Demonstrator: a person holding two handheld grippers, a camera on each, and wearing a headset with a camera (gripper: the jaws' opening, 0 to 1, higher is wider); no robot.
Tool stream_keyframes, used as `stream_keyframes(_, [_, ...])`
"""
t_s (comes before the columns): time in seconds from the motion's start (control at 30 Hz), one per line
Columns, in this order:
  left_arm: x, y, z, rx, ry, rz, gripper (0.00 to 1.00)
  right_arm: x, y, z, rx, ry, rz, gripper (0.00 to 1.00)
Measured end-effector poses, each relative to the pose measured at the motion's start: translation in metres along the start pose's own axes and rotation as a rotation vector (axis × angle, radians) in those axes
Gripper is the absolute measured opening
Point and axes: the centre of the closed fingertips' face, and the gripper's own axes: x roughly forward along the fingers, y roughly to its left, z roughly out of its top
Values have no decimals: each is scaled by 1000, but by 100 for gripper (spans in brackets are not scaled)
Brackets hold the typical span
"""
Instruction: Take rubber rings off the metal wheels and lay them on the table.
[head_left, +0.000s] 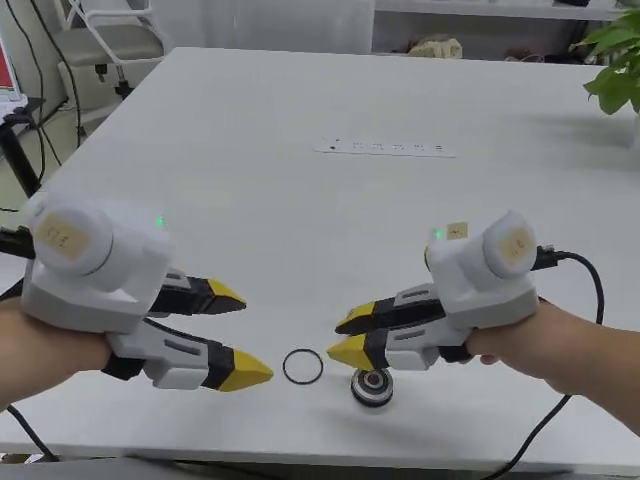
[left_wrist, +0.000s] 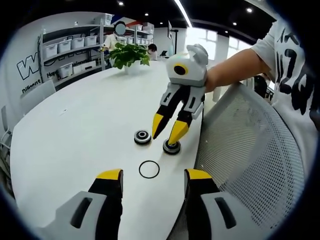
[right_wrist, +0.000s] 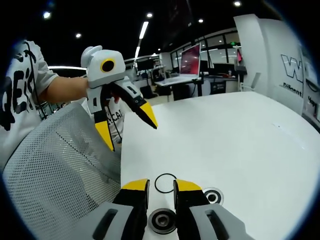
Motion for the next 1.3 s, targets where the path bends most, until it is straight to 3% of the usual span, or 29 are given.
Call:
stream_keyframes(0.17, [11, -4, 5, 5, 4, -24, 45, -15, -3, -4, -4, -3, -12, 19])
stream_keyframes(0.47, [32, -11, 14, 41, 26, -67, 44, -31, -6, -28, -24, 47, -10, 23])
stream_keyframes(0.77, [49, -20, 19, 65, 40, -101, 43, -32, -6, -49, -41, 94, -2, 25])
stream_keyframes(1.3, [74, -35, 15, 102, 91, -168, 41, -29, -1, -79, -67, 168, 9, 27])
